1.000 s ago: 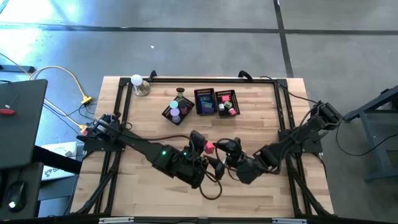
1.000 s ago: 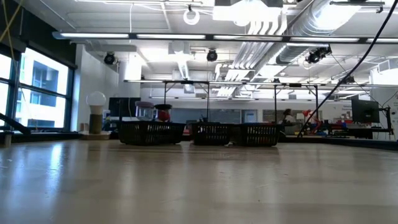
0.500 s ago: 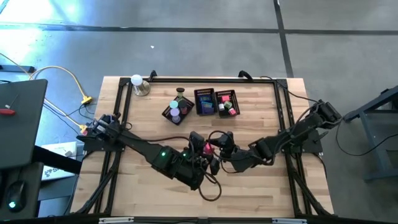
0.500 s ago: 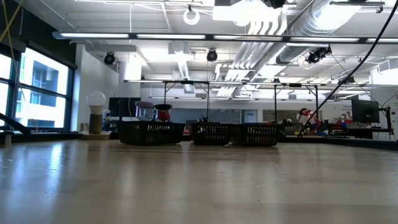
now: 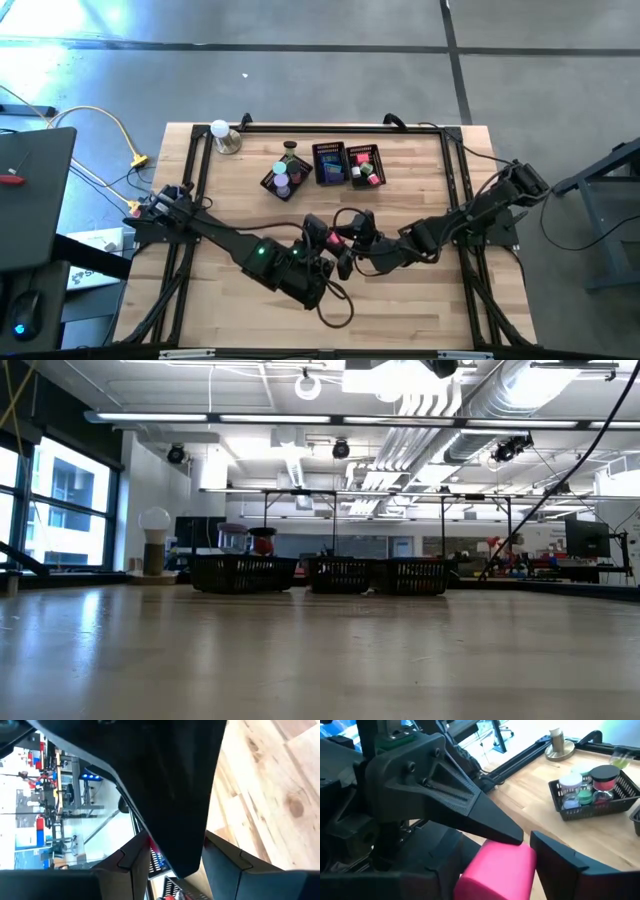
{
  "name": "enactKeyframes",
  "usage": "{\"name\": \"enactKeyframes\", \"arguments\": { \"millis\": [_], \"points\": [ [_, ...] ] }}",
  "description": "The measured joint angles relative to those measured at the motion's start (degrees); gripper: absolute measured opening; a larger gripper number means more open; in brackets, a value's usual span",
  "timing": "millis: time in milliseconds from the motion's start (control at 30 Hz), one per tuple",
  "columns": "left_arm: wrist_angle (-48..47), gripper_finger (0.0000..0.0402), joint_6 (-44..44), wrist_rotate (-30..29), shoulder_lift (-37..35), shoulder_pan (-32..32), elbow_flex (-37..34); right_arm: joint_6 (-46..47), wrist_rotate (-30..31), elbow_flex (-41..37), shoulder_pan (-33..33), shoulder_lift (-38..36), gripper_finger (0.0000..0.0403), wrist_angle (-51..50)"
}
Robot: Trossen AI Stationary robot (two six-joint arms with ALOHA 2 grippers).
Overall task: Pick & Place Office items
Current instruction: Put the pink charger adapter into the right black bin
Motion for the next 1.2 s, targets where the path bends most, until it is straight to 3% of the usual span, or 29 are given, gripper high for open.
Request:
{"name": "enactKeyframes", "arguments": {
  "millis": [600,800,933,1200],
  "points": [
    [0.97,0.0181,0.10,3.06,0.06,-0.23,-0.02,-2.67,-3.47,0.04,0.21,-0.07,0.0186,-2.58],
    [-2.04,0.0182,-0.48,4.47,-2.81,-0.28,-0.02,-2.03,-4.10,0.04,1.58,-0.07,0.0183,-3.91],
    [-6.65,0.0183,-3.81,9.28,-5.99,-0.52,0.13,-0.71,-3.69,-0.13,2.73,-1.02,0.0183,-8.93],
    [-19.09,0.0183,-18.44,12.12,-10.67,-0.70,0.11,9.49,7.08,-0.02,0.75,-4.50,0.0182,-30.43]
  ]
}}
